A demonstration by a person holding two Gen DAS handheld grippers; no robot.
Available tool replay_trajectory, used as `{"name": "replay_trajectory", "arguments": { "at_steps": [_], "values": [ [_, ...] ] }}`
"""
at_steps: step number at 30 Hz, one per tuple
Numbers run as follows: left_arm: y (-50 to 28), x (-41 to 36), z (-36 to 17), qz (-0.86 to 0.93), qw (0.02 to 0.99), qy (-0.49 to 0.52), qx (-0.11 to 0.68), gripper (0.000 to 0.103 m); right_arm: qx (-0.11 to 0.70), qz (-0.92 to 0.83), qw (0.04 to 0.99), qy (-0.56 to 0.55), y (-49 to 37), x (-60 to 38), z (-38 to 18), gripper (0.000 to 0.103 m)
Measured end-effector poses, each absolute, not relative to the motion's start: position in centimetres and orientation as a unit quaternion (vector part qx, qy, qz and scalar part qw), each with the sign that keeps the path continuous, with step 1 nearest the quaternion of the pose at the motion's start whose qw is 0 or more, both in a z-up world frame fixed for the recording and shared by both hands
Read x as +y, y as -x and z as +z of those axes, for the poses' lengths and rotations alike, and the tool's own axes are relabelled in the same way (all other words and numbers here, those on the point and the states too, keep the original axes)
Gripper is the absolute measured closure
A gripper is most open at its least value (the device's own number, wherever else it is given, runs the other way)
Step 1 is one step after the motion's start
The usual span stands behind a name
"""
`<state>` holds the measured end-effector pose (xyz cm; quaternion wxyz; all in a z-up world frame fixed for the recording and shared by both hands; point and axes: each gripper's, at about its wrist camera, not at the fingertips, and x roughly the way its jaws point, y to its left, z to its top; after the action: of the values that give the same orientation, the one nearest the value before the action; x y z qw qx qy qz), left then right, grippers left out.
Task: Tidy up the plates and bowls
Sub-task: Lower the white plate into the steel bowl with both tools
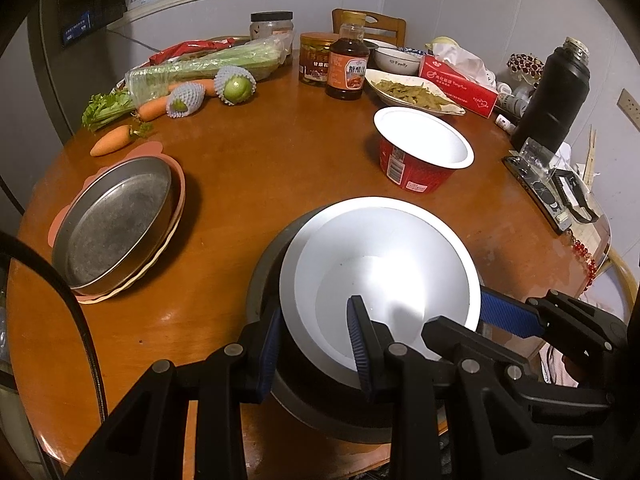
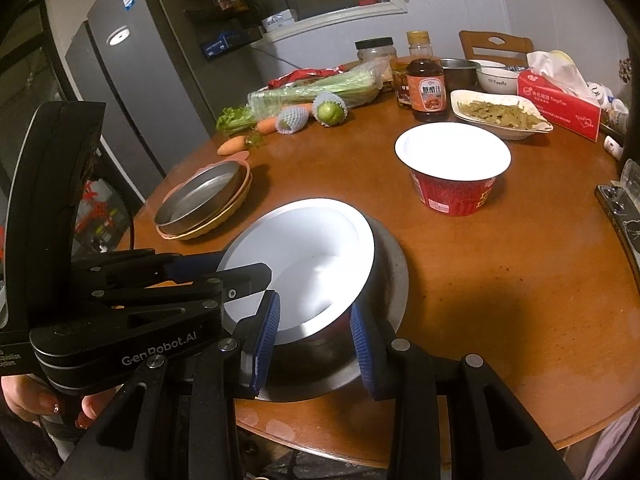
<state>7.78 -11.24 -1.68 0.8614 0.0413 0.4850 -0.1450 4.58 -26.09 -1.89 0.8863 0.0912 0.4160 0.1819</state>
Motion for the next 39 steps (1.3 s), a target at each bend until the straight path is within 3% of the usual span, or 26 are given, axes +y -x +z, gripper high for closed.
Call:
{"name": "replay_trajectory", "arguments": {
  "at_steps": [34, 39],
  "values": [
    [-7.1, -9.8, -0.5, -0.134, 0.872, -0.025, 0.47, 0.069, 0.412, 0.162, 0.893, -0.077, -4.3, -26.2, -1.4, 0.065],
    [-6.7, -9.7, 0.1, -0.137, 0.877, -0.022, 0.46, 0.068, 0.404, 0.155, 0.898, -0.078, -4.2, -26.5, -0.9, 0.061]
  ]
}}
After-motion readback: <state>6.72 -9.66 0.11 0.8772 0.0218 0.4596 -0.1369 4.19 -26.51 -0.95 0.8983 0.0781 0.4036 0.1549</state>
